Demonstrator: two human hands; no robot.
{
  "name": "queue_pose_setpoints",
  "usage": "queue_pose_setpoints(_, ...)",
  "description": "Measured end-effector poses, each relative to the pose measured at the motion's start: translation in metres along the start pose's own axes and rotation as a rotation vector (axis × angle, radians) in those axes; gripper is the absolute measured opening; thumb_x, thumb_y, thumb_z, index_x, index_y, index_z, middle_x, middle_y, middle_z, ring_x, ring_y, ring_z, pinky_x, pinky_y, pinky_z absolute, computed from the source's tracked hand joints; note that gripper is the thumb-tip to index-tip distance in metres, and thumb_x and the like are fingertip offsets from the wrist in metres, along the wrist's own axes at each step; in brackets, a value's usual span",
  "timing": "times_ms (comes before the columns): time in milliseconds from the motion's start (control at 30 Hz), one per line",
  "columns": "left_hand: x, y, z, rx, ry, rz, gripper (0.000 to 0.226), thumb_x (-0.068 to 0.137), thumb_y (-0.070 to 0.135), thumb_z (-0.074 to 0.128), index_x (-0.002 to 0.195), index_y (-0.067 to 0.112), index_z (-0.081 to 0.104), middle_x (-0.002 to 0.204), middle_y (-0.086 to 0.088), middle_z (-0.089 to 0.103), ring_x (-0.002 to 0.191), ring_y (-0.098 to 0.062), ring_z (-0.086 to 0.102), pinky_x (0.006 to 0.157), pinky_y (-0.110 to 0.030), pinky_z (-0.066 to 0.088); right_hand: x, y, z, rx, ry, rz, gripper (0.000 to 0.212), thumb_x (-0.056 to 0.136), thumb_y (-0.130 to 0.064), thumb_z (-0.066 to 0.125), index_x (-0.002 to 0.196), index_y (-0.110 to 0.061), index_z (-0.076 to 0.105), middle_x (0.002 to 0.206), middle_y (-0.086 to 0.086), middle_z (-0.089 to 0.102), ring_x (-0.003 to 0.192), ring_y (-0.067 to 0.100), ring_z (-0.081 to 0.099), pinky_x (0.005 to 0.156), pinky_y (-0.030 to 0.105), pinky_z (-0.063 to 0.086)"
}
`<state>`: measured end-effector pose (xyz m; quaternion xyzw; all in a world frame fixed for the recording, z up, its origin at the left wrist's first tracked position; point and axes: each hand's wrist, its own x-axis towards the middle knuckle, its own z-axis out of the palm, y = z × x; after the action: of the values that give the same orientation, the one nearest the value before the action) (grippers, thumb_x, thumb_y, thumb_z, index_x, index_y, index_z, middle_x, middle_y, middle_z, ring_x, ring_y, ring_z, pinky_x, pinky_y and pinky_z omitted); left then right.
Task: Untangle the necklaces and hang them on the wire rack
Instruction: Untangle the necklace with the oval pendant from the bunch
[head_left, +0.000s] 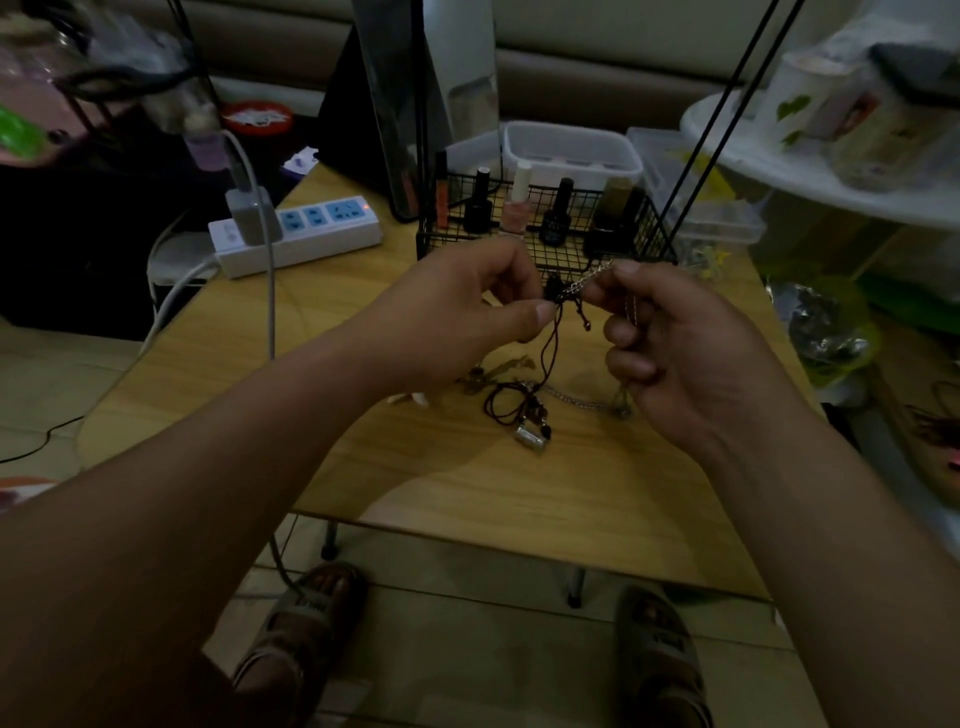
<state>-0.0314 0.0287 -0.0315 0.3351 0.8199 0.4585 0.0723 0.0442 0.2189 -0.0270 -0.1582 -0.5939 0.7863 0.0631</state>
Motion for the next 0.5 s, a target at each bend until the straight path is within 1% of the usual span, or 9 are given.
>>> queue_pose_setpoints(67,-0.0004,0.0013,-0.0005,-0.016,-0.023,-0.010,0.009,0.099,0.027,0.068,0.096,0.019,0.068,0.094,0.015,0.075,0.095,0.003,0.067,0.081,-0.020,0.049,0.0004,-0.0001,0.0015,0.066,0.007,0.022,0.007,0.098,-0.017,0.059,0.093,-0.014,0.062,0.086,0.001,0.072,0.057,0.006,0.045,0.043,0.017,0.024)
queue_pose_setpoints(100,-0.0005,0.0014,-0.0006,-0.032,-0.027,-0.019,0.010,0.100,0.028,0.067,0.095,0.019,0.068,0.095,0.016,0.075,0.092,0.003,0.067,0.080,-0.022,0.048,0.0007,-0.0002,0.0023,0.087,0.011,0.030,0.006,0.098,-0.016,0.057,0.093,-0.013,0.059,0.083,0.001,0.071,0.057,0.006,0.045,0.043,0.017,0.024)
queue_pose_setpoints(167,-0.0013,0.0019,-0.0016,-0.086,-0.016,-0.042,0.012,0.101,0.028,0.065,0.096,0.018,0.067,0.090,0.012,0.070,0.072,0.004,0.061,0.066,-0.019,0.045,0.0009,-0.0008,0.0036,0.116,0.023,0.052,0.007,0.098,-0.014,0.054,0.091,-0.013,0.055,0.078,0.000,0.070,0.056,0.007,0.042,0.043,0.018,0.023)
queue_pose_setpoints(233,-0.0030,0.0039,-0.0028,-0.154,-0.014,-0.067,0.014,0.104,0.027,0.060,0.099,0.014,0.063,0.083,-0.001,0.067,0.061,-0.008,0.050,0.054,-0.020,0.041,0.0010,0.0000,0.0037,0.113,0.045,0.068,0.008,0.096,-0.010,0.052,0.089,-0.013,0.053,0.078,0.002,0.069,0.055,0.007,0.041,0.044,0.018,0.022)
queue_pose_setpoints(267,-0.0033,0.0049,-0.0032,-0.184,-0.015,-0.084,0.015,0.106,0.026,0.056,0.101,0.013,0.062,0.086,-0.006,0.070,0.060,-0.014,0.047,0.052,-0.023,0.040,0.0014,0.0010,0.0034,0.098,0.051,0.068,0.009,0.095,-0.008,0.051,0.088,-0.012,0.053,0.079,0.003,0.069,0.055,0.007,0.042,0.044,0.018,0.023)
queue_pose_setpoints(333,-0.0031,0.0057,-0.0034,-0.214,-0.018,-0.101,0.015,0.108,0.024,0.052,0.103,0.012,0.060,0.091,-0.001,0.075,0.059,-0.019,0.044,0.050,-0.024,0.038,0.0018,0.0034,0.0039,0.073,0.049,0.054,0.011,0.093,-0.002,0.051,0.086,-0.011,0.052,0.080,0.004,0.067,0.055,0.007,0.044,0.042,0.018,0.025)
queue_pose_setpoints(367,-0.0027,0.0057,-0.0032,-0.218,-0.023,-0.099,0.014,0.108,0.023,0.051,0.105,0.012,0.060,0.087,0.001,0.075,0.059,-0.019,0.043,0.050,-0.025,0.038,0.0020,0.0046,0.0042,0.071,0.046,0.046,0.013,0.092,0.000,0.052,0.085,-0.011,0.051,0.079,0.003,0.065,0.055,0.007,0.045,0.042,0.018,0.026)
queue_pose_setpoints(433,-0.0020,0.0040,-0.0023,-0.211,-0.035,-0.091,0.009,0.107,0.019,0.054,0.108,0.014,0.062,0.078,0.002,0.069,0.057,-0.015,0.046,0.049,-0.024,0.038,0.0022,0.0054,0.0054,0.071,0.036,0.035,0.014,0.091,0.002,0.055,0.086,-0.011,0.052,0.076,0.002,0.062,0.055,0.007,0.047,0.041,0.018,0.027)
queue_pose_setpoints(500,-0.0018,0.0024,-0.0018,-0.172,-0.049,-0.076,0.010,0.104,0.017,0.059,0.112,0.021,0.065,0.073,0.005,0.062,0.059,-0.010,0.049,0.052,-0.023,0.042,0.0021,0.0053,0.0065,0.073,0.025,0.030,0.012,0.092,0.002,0.056,0.093,-0.010,0.057,0.071,-0.001,0.061,0.054,0.007,0.047,0.042,0.018,0.026)
